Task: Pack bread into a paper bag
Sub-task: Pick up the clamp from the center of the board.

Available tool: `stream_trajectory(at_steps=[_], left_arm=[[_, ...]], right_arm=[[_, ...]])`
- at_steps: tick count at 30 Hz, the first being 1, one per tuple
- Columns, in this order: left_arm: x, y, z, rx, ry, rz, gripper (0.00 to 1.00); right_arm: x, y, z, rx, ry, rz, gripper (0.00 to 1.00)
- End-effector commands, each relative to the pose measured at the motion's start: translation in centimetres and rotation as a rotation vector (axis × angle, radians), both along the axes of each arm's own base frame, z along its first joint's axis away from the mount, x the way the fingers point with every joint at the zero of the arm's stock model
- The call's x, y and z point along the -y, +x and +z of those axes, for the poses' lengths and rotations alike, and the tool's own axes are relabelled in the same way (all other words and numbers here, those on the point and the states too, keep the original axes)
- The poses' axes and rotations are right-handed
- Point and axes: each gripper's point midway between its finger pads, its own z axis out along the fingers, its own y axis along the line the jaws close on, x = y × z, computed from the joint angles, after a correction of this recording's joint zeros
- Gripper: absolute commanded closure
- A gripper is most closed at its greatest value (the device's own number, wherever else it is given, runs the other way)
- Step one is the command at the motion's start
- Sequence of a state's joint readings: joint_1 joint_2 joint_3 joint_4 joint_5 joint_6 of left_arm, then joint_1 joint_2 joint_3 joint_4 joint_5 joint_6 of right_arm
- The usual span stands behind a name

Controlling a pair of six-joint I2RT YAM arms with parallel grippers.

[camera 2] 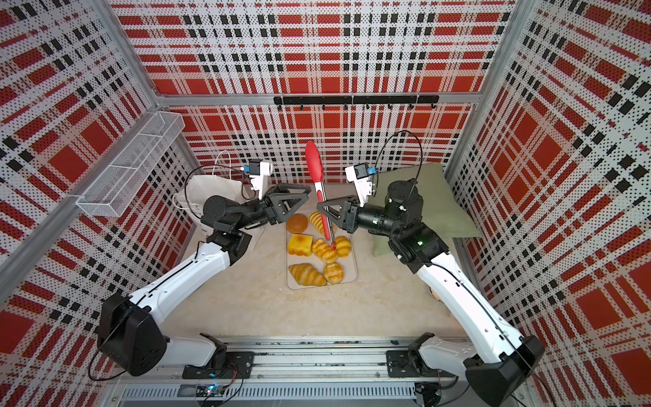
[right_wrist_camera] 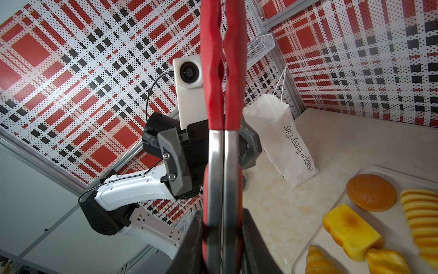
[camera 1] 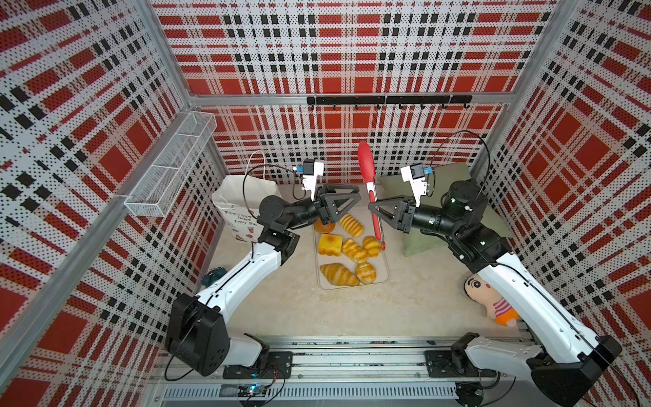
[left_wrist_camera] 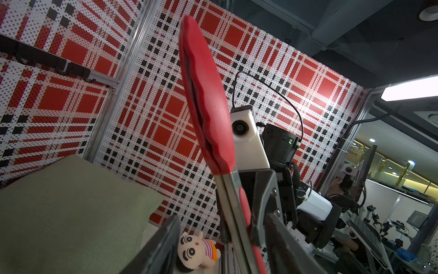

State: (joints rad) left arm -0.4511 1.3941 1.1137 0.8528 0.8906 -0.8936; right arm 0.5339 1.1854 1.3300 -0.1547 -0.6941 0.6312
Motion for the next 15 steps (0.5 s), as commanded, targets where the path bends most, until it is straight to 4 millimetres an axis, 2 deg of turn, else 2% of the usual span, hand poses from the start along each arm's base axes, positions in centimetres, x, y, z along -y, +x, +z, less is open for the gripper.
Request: stream_trajectory(at_steps=[1,15], left_arm=[[-0.1,-0.8,1.1,0.047,-0.010,-0.019,0.39],[1.0,0.3,1.2,0.059,-0.011,-0.046,0.38]], right_arm=[[0.0,-0.3,0.5,0.019,0.034,0.016,1.00],[-2.7,-0.7,0.2,0.002,0.048,0.096,0.99]])
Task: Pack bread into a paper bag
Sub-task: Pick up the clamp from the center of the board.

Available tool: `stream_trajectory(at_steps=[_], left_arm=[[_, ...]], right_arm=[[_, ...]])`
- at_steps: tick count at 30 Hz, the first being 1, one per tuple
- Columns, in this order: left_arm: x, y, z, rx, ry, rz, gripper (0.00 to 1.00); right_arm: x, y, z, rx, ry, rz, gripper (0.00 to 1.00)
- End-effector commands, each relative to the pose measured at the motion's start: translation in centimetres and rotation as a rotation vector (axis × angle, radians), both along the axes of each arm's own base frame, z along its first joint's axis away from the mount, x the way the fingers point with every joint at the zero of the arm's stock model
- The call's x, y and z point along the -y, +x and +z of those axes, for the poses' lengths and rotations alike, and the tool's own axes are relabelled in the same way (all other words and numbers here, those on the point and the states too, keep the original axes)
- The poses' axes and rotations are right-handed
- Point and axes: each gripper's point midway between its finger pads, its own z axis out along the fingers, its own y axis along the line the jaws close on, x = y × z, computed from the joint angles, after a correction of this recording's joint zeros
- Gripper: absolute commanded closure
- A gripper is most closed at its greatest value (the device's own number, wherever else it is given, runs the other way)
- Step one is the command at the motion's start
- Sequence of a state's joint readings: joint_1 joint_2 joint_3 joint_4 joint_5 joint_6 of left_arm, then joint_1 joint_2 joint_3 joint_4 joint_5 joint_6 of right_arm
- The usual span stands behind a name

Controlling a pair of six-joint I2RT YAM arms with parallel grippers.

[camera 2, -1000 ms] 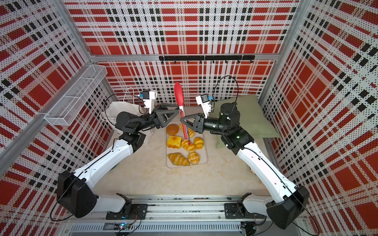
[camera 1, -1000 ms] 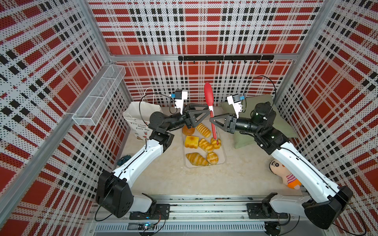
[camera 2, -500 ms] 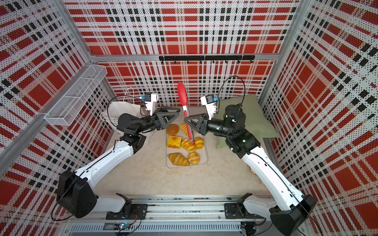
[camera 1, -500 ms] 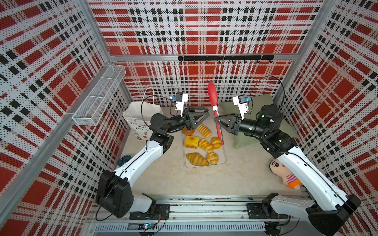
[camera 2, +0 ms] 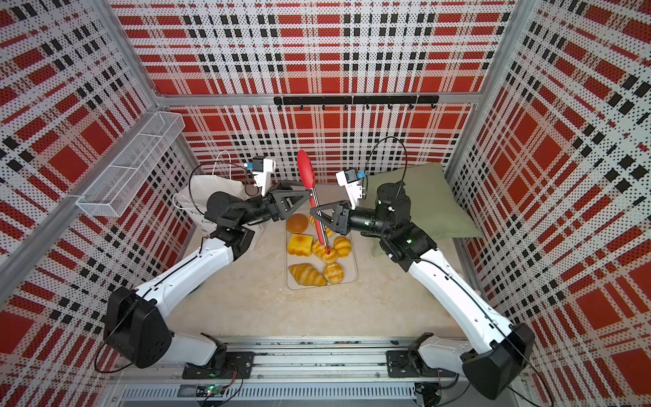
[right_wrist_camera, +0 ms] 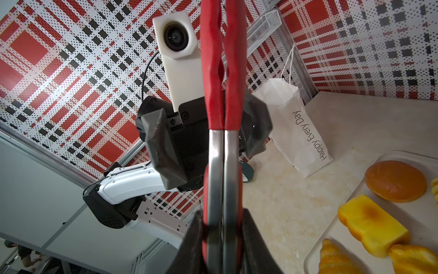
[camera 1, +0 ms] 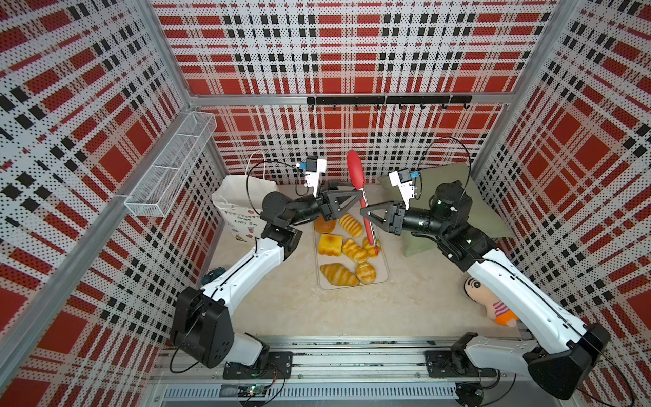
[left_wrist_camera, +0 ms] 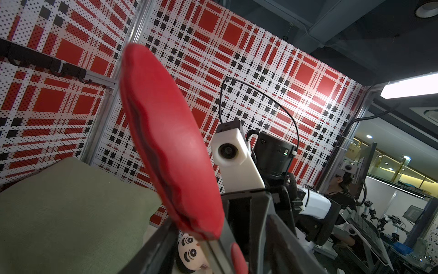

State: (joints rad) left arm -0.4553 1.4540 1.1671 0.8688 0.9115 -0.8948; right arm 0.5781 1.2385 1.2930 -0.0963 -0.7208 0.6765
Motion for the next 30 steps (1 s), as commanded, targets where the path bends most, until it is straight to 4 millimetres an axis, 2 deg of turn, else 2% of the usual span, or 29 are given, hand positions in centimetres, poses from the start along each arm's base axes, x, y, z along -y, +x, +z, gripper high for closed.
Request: stream_trajectory(at_steps=[1,3,5,6,11,12,16,19,20,21,25,30], left_arm=[[0.2,-0.6,1.1,0.044,-0.019,-0.027,0.38],[0.2,-0.7,1.2,0.048,-0.026,-0.037,0.38],[0.2,-0.9,1.3,0.054,-0.030,-0.042,0.43],[0.1,-1.0,1.3,0.057,-0.030,-0.044,0.49],[-0.3,-0.6,0.9,0.043,-0.024,-0.044,0.97],[-0.5,-0.5,0.8,0.039,-0.023,-0.041,1.00],[-1.3,-0.1,0.7,0.016,-0.038,-0.014,1.00],[-1.2,0.3,0.7,-0.007,-0.052,-0.009,1.00],[-1.2,0.4,0.8,-0.015,-0.058,-0.011,1.00],[-1.1,0.4,0.9,-0.021,-0.063,-0.016,1.00],[-0.6,0.4,1.1,-0.043,-0.075,-0.041,1.00],[-0.7,0.4,1.3,-0.059,-0.094,-0.042,1.00]], right_arm=[[-0.6,-0.8,2.4,0.068,0.051,0.029,0.99],[-0.8,-0.7,2.2,0.066,0.047,0.029,0.99],[-0.8,-0.8,2.2,0.067,0.047,0.028,0.99],[-0.8,-0.8,2.2,0.066,0.046,0.024,0.99],[-0.3,-0.9,1.6,0.058,0.018,-0.004,0.96],[-0.1,-0.9,1.6,0.060,0.016,-0.013,0.95],[0.6,-1.2,1.8,0.070,0.019,-0.044,0.90],[0.5,-1.2,1.9,0.068,0.023,-0.040,0.83],[0.4,-1.1,2.0,0.066,0.026,-0.038,0.76],[0.3,-0.9,1.9,0.060,0.028,-0.038,0.69],[-0.6,0.1,1.1,0.030,0.003,-0.038,0.60],[-0.5,1.5,0.3,0.038,-0.043,-0.099,0.53]])
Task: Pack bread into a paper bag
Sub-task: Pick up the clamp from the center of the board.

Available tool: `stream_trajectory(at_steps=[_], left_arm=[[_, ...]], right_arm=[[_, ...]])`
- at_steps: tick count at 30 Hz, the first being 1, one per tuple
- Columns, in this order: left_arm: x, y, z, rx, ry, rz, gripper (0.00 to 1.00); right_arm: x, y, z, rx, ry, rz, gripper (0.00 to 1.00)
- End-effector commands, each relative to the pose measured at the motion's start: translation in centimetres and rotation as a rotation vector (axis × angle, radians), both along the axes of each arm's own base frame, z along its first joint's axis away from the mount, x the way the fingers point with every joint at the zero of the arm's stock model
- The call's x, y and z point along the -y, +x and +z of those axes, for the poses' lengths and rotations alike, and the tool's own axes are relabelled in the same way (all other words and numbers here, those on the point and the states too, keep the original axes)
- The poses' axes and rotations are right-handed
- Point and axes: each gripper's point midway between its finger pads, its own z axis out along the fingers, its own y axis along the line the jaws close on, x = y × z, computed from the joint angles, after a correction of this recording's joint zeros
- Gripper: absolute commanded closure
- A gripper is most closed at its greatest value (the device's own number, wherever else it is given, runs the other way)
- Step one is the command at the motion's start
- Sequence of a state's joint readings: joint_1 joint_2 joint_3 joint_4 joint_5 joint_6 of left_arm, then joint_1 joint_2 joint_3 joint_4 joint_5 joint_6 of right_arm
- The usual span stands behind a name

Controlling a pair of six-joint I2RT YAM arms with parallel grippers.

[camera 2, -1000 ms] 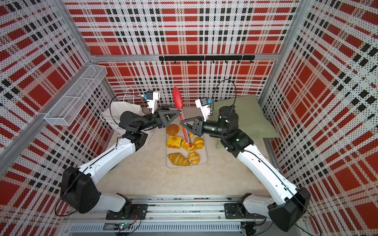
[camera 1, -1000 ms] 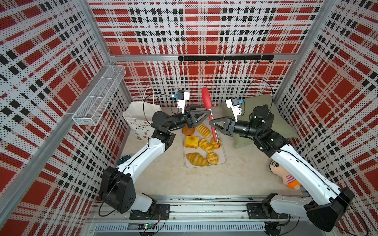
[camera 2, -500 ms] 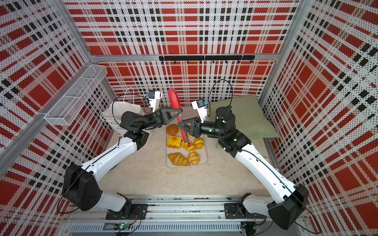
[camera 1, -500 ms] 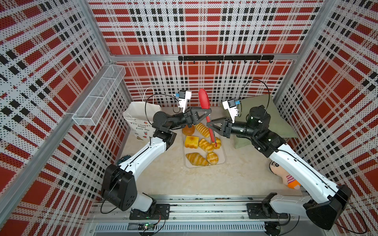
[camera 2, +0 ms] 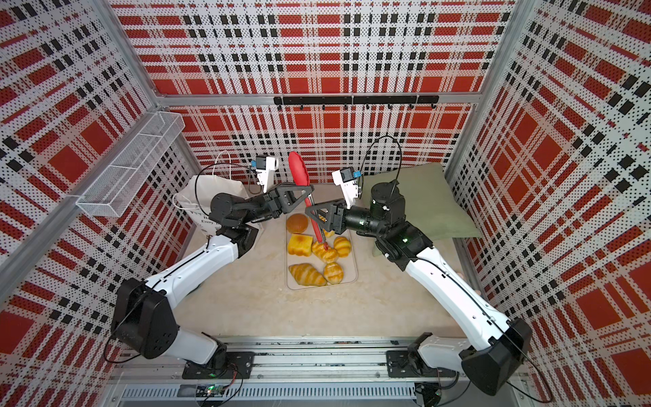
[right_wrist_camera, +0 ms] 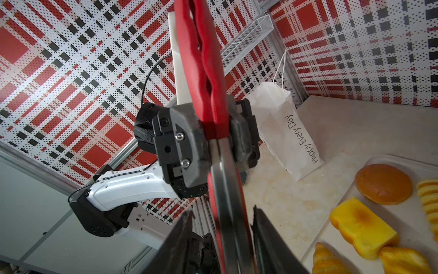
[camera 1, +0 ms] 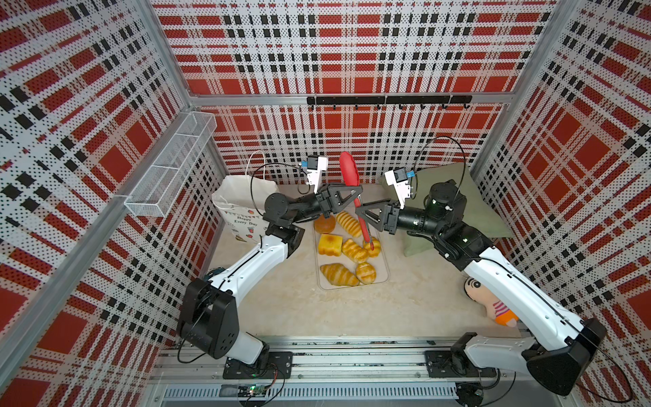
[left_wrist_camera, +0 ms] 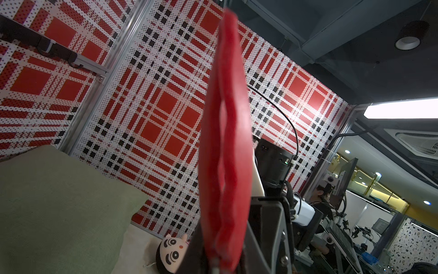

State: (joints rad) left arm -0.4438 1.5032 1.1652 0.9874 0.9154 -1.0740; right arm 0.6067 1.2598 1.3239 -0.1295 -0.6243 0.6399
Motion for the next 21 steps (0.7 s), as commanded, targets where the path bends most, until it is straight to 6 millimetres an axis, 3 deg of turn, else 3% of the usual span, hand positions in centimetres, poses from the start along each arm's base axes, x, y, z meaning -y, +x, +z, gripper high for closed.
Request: stream_trajectory(at_steps=[1,7,14,21], left_arm=[[-0.7,-0.3,1.5,0.040,-0.051,0.017,1.00],[-0.9,0.0,2.5,0.017,-0.088,0.011,1.00],[-1.1,0.3,2.7,0.000,-0.109,0.018,1.00],[-1.2,0.5,2.1,-0.019,-0.116,0.012,1.00]], right_arm=[[0.0,0.7,0.2,0.018,-0.025,-0.040,0.52],[-1.1,1.7,-1.1,0.004,-0.056,-0.021,0.54],[-1.7,1.7,-0.2,0.037,-0.032,-0.002,0.56],[-2.9,1.1,-0.4,0.039,-0.045,0.030,0.60]])
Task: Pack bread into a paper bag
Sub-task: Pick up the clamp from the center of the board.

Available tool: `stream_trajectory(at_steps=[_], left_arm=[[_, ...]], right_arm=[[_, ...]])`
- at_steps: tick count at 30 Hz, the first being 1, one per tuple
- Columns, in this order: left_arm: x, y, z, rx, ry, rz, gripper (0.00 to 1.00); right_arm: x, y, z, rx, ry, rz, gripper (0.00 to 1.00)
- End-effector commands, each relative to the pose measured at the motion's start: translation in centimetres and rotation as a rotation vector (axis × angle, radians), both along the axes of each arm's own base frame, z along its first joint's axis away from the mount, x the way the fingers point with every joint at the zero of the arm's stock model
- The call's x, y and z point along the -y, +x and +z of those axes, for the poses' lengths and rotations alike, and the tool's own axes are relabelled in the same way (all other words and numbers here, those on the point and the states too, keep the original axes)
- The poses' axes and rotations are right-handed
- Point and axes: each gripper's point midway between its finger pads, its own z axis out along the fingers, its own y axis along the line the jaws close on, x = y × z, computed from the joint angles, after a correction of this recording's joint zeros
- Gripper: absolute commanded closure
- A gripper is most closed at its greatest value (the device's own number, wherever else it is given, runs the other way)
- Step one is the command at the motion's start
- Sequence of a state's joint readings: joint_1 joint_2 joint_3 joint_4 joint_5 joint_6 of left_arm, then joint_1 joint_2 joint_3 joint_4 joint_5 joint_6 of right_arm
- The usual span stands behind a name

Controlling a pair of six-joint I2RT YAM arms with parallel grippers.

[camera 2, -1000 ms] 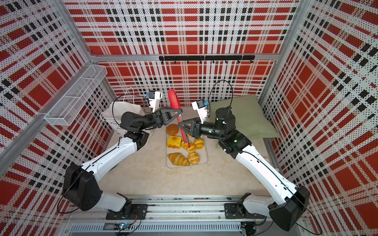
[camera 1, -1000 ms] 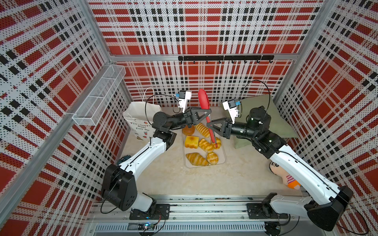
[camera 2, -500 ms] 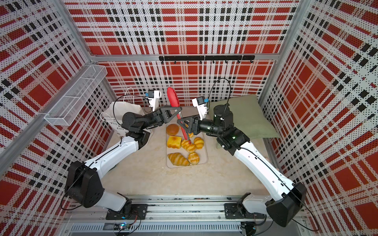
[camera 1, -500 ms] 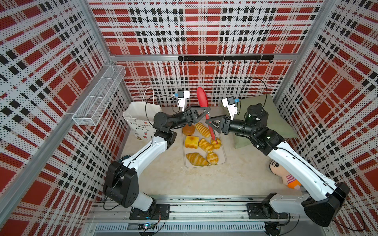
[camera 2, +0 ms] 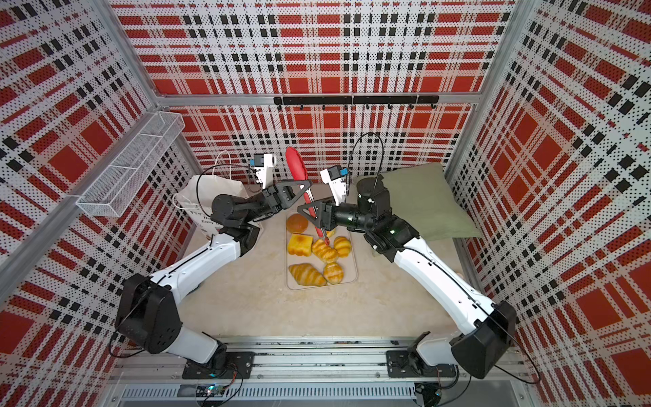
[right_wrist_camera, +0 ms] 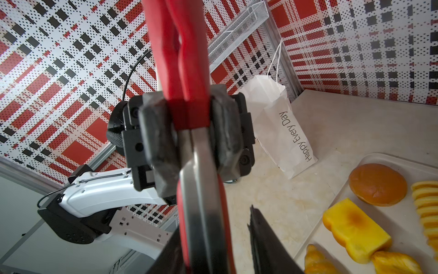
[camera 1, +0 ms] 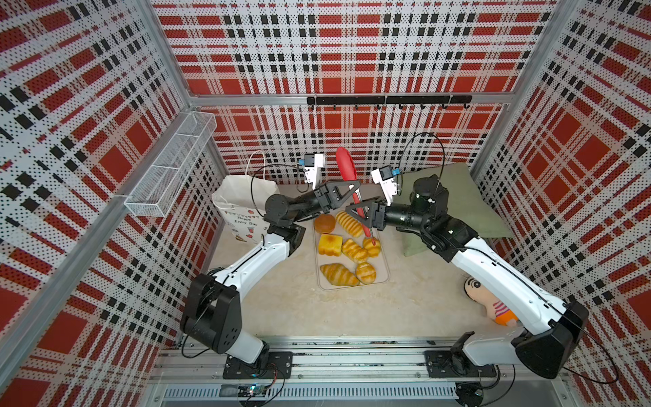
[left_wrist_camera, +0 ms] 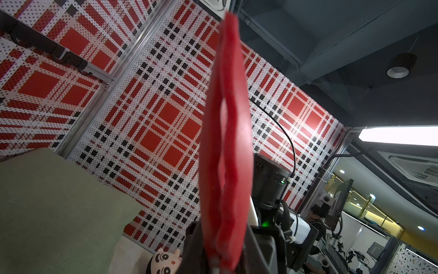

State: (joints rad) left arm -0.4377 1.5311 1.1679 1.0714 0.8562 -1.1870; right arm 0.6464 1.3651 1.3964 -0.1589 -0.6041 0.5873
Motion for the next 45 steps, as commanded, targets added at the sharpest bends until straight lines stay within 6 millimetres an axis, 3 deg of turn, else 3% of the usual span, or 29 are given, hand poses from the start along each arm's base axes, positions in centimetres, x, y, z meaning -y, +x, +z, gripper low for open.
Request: stream_trajectory(at_steps=[1,14,35,36,41,43,45], left_arm=[[-0.8,-0.5,1.3,0.047,-0.043,0.009,1.00],[-1.1,-0.5,0.7,0.029,-0.039,0.011,1.00],[-0.7,-0.1,-0.1,0.008,-0.031,0.000,0.99],[-0.7,0.0,-0.2,0.006,-0.031,0.000,0.96],[-1.3,-0.5,0.5,0.020,-0.040,-0.009,0.52],[-1.9,-1.0,1.0,0.032,-0.049,-0.014,0.45],[-2.5,-1.3,1.5,0.040,-0.053,-0.019,0.29]], right_arm=[[-0.3,-0.3,1.1,0.038,0.010,0.008,0.61],[1.1,-0.5,2.4,0.108,-0.004,-0.058,0.54],[-0.2,-0.8,2.5,0.092,0.006,-0.003,0.75],[-0.2,-0.8,2.4,0.090,0.004,-0.004,0.76],[0.5,-0.2,1.5,0.071,-0.044,-0.066,0.73],[1.2,0.4,0.5,0.055,-0.090,-0.114,0.69],[1.7,0.6,-0.2,0.043,-0.111,-0.143,0.69]])
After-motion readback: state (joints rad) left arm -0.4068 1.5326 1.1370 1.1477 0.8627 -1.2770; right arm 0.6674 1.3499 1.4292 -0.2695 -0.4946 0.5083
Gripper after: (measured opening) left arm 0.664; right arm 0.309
